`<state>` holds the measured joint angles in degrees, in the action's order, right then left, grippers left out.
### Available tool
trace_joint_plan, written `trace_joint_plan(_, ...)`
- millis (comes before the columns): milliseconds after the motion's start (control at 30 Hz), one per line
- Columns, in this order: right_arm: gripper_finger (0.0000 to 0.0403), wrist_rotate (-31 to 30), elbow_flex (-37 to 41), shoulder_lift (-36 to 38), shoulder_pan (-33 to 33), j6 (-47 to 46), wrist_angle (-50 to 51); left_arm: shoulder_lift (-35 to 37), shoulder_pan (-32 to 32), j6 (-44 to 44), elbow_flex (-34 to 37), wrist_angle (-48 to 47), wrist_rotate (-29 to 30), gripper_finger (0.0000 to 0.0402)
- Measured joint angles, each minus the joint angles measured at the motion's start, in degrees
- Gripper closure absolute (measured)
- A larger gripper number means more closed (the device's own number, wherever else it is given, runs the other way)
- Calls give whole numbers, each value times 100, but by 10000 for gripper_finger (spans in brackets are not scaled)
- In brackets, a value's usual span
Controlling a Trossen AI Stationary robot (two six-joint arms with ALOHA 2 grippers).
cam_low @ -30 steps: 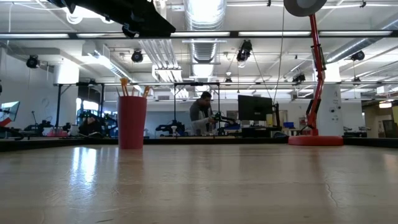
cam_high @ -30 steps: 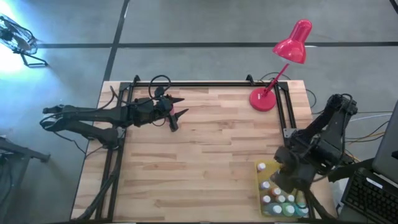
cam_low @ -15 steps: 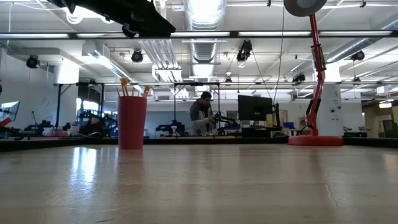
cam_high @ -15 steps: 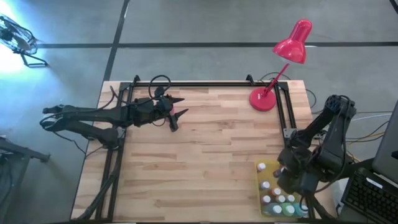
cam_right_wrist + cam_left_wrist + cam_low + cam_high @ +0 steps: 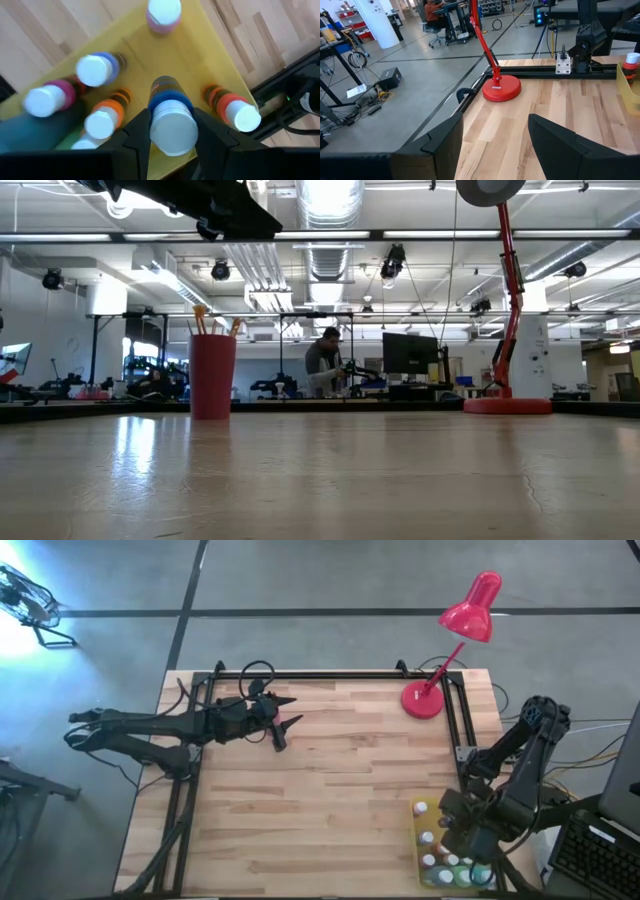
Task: Pick & Place Paint Supplies
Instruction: Put the blue paint bottle into the yellow bin
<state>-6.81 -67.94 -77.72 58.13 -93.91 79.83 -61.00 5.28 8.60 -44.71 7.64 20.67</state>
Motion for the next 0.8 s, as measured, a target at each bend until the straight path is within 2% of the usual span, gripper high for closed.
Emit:
trace_joint_plan(200, 292, 187, 439, 70, 0, 26, -228, 0, 0, 0, 0, 0, 0, 172)
trace_joint_plan(433, 292, 190, 1098, 194, 0, 133, -1095, 0, 0, -1, 0, 0, 0, 172)
trace_joint_plan(533, 292, 261, 1348, 200, 0, 156, -1173, 0, 0, -1, 0, -1, 0, 172)
trace_joint_plan(800, 292, 279, 1646, 353, 0, 152, -1501, 0, 0, 0, 0, -2, 0, 172)
